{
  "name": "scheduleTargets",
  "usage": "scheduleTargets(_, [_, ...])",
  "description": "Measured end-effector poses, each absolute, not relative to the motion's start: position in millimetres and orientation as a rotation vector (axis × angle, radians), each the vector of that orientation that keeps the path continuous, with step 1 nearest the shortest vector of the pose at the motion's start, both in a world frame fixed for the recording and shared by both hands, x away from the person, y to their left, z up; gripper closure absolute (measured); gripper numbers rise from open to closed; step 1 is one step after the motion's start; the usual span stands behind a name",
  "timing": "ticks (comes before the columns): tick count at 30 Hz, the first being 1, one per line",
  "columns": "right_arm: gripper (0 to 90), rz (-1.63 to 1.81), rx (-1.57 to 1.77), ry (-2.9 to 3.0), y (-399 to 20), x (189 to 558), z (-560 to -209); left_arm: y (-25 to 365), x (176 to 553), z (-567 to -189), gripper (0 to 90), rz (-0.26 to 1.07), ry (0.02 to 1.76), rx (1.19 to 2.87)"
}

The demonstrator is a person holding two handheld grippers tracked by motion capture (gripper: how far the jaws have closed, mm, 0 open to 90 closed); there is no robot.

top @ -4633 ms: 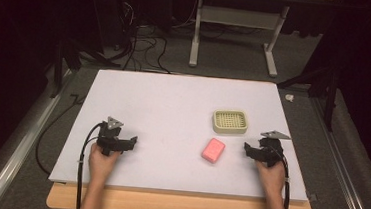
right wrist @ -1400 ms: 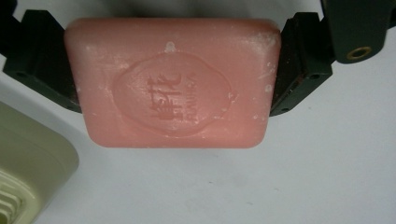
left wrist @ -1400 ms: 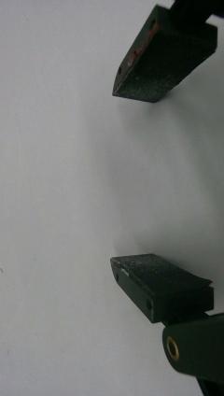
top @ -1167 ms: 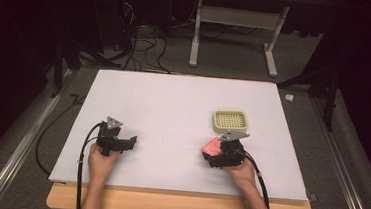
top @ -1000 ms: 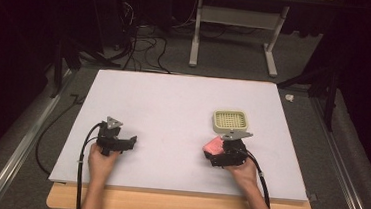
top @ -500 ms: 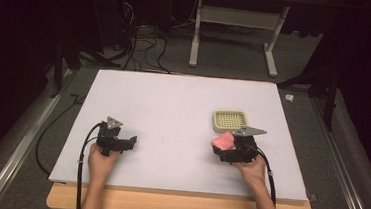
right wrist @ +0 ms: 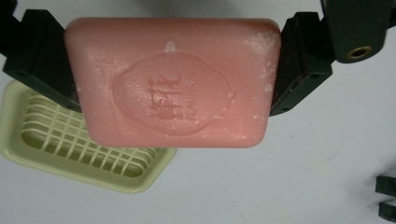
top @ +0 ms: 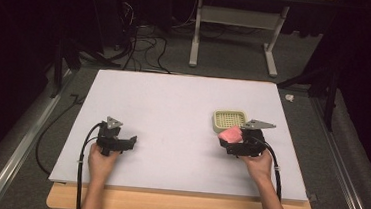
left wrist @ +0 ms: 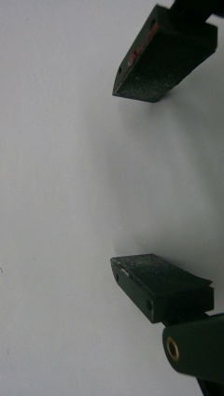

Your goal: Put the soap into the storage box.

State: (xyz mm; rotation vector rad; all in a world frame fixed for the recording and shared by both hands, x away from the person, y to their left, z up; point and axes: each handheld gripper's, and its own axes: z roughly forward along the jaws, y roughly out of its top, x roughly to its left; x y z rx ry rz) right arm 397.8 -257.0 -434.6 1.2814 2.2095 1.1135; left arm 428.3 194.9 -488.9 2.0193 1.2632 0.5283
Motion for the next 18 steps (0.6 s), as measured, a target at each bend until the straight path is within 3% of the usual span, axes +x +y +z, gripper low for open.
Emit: scheduleTargets(18, [13.6, 1.099, 1.351, 2.141, -271.6, 418.4, -419.0, 194.8, 428.3, -488.9, 15.8, 0.526, 1.265, 2.018])
